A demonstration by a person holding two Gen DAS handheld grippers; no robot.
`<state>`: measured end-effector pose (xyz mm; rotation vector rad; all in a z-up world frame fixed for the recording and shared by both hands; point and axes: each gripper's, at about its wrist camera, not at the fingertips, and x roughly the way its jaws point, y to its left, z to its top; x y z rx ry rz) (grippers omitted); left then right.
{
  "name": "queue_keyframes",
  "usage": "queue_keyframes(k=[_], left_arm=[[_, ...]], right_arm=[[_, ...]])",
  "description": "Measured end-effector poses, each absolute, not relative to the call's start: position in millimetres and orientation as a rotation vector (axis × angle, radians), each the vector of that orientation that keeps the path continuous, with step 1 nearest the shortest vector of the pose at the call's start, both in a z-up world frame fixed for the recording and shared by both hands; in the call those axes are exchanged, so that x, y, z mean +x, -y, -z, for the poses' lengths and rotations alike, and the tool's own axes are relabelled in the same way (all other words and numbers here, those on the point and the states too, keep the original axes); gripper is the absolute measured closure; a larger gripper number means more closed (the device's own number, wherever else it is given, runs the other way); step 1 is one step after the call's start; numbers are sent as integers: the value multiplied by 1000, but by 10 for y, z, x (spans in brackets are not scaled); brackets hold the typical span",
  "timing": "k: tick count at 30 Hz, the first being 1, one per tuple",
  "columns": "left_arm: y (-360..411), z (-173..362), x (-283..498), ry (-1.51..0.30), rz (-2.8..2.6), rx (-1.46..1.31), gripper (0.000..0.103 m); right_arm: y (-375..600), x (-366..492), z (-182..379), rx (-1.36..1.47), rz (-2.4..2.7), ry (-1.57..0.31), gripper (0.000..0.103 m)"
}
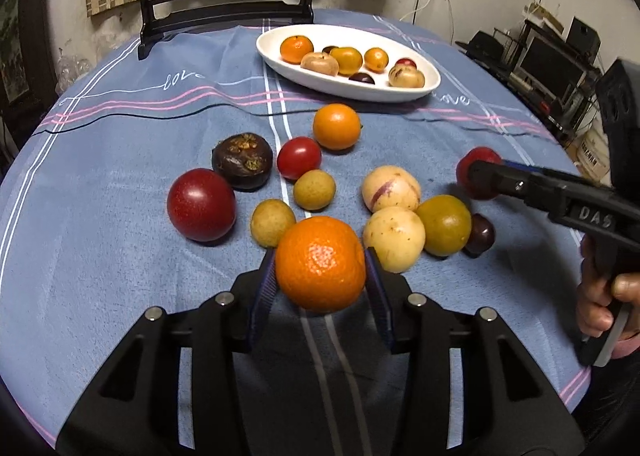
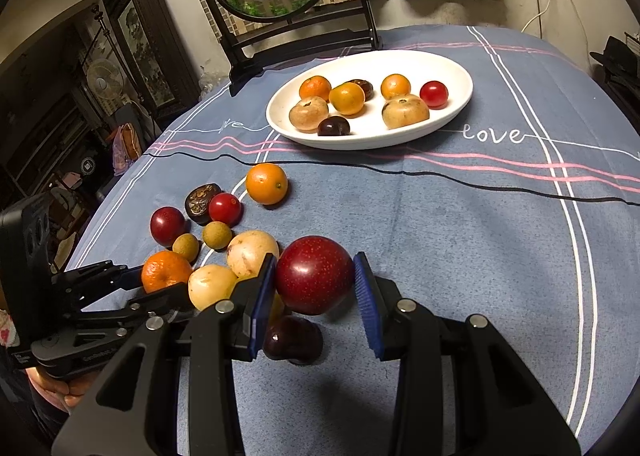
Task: Organize fruits
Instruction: 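Carry the tangerine and red plum onto the plate and release them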
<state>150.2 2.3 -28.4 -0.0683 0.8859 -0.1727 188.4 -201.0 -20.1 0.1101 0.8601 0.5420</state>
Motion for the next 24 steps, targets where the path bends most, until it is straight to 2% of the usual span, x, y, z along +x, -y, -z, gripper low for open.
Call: queue_keyframes(k=[13,19,24], left_arm=[[41,-208,1930,-746,276,-102,59],[82,-462,2614,-685,253,-119,59],[90,-471,3128,-658,207,-126,59]], right_arm=[[2046,2017,53,128,-484,-723,64],[1961,2468,-142,168,-440,-629,64],[1805,2816,-147,143,-402,-603,64]])
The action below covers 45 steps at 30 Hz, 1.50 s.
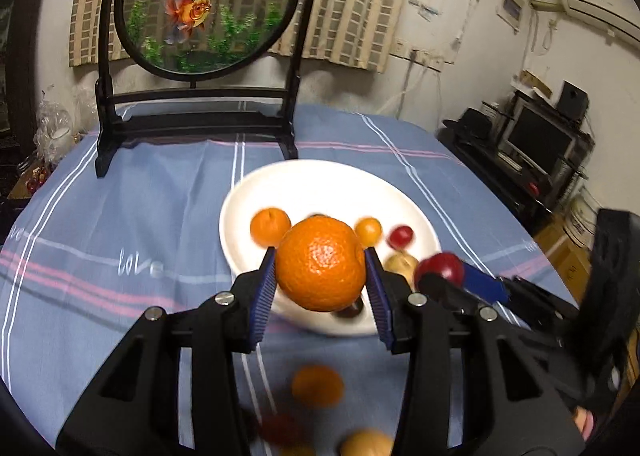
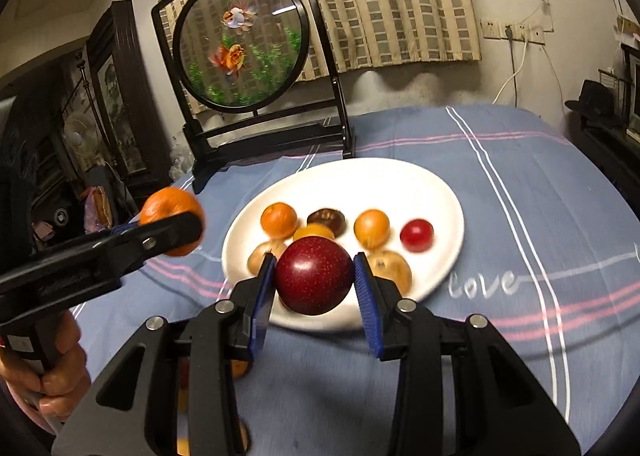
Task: Organize fruits
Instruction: 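Carry the tangerine and red plum onto the plate and release them, then grasp a pale round pear with the left tool while the right tool grasps a dark plum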
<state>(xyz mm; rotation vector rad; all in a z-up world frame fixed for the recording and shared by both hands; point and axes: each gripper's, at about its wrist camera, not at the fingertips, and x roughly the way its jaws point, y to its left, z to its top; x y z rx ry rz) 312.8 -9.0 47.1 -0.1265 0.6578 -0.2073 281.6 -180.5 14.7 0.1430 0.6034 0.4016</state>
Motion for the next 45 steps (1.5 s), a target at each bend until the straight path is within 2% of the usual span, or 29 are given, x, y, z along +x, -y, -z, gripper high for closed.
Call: queue_keyframes(k=[7,15,17,18,20,23,25,26,30,32,38,45], left_arm=[[-2,-205,3641,-750,157,-136,59],[-57,17,3817,-825,145,-134,59],[-82,43,3835,-845,144,-150,51],[-92,26,3822,-840,145,-156,39],[-118,-71,3756,-810,131,-160,32],[-146,-278,3587,-764,144,-165,28],[-162,-427,3444,-724,124,-162,8],[-174,-479,3368,-702,108,-162,6],[-152,-535,3005,-668,95,-106,4],[-141,-482,2789,-668,84,-51,3],[-157,-266,2162,-624,46,118,2],[-410,-167,1932,-650,87,19,2]], right_arm=[[1714,3167,12,105,-386,-657,64],[1612,3341,155,68,-402,-721,63],[1586,3341,168,59,-415,-727,59],[1571,3331,155,55,-416,-726,57],[1587,3274,87,60,-423,-704,49],[1645,3182,-62,69,-435,-661,49],[1699,3115,-141,80,-448,-645,49],[1714,3082,-167,82,-452,-642,49],[1774,2927,-230,82,-474,-664,47],[1770,2839,-236,79,-504,-715,40],[1656,2325,-194,-97,-589,-741,40],[1677,1862,-29,-232,-704,-753,40]])
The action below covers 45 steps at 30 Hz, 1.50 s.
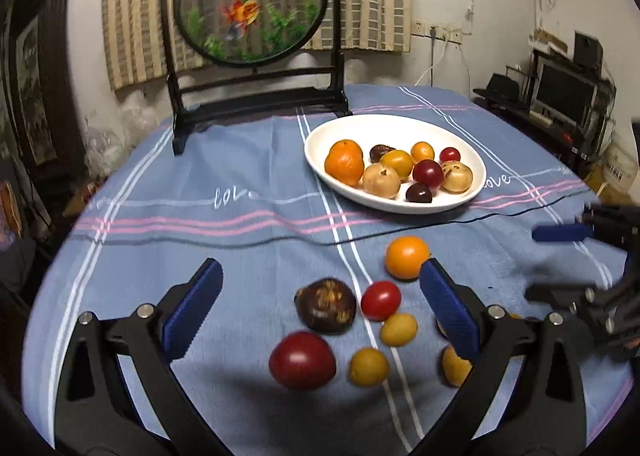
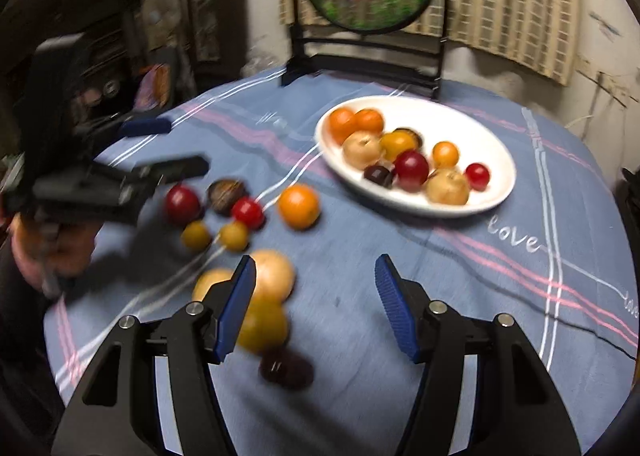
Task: Organize fruits
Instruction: 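Grasp a pale round pear with the left tool while the right tool grasps a dark plum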
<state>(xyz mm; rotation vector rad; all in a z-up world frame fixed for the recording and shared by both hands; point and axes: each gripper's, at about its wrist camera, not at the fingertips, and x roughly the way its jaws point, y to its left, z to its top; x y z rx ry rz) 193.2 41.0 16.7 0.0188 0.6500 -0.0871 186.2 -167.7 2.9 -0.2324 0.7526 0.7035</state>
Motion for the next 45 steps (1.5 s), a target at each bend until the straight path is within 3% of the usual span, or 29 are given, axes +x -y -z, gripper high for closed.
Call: queue_keyframes(k=[17,24,26,31,33,40,42,45], left_arm=[[-392,-181,1845,-632,133,-34,2],[-383,-180,1839,-637,132,-35,2],[-380,-183,1837,-635,133,-34,2],[-380,-177,1843,-640,131,-33,2],[-387,-172,1853,-646,133,-38,2],[-253,-157,1816,-667,262,-19,4],[-103,-138,1754,-683,377,30,12],[109,-71,1656,-706,488,127,38]], right_arm=[[1634,1651,355,-366,-762,-897,40],[1632,1638,386,-370,-771,-907,47],[1627,1648,398,-370,-776,-913,57],[1633,1652,420,-372,-769,-924,64],[1665,1668,407,-352,-770,-926,72],[2025,1871,220,-118,-751,-904,72],[2103,1916,185,-58,-745,-895,72],[2125,1946,202,-43,-727,-904,72]])
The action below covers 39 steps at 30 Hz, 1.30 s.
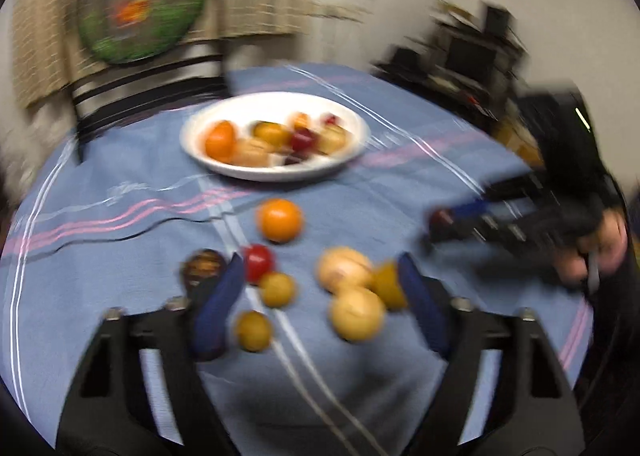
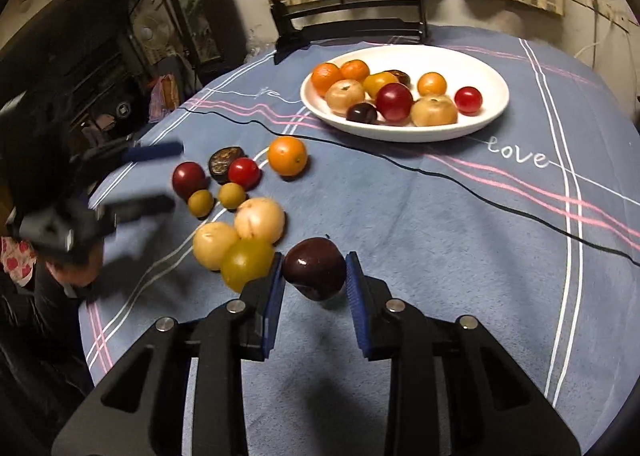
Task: Organize fruits
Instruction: 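Grasp a pale round pear with the left tool while the right tool grasps a dark plum, then carry the pale pear and dark plum onto the plate and release them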
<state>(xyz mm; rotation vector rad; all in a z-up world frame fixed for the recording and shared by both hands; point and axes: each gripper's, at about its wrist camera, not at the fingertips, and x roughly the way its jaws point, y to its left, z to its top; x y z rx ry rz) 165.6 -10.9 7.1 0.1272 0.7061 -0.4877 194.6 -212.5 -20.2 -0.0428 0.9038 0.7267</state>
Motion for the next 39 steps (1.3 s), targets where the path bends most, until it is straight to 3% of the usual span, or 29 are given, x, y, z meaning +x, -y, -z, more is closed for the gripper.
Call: queue_keyframes(k=[1,2,11,16,39], left_arm=[[177,-34,1619,-713,505,168,47],[219,-8,1603,-721,515,190,49],[377,178,1604,-803,552,268,50],[397,274,1644,-848,542,279,62],[312,229,1688,-840,540,214,66]], right_arm=[[2112,1944,211,-44,-724,-909,72],[2106,1947,223,-44,-724,-915,72],[2103,1947,245,-57,-716,-922,72],[2084,1950,249,-65,-711,-923,72],[2160,2006,238,-26,-707,-899,72]])
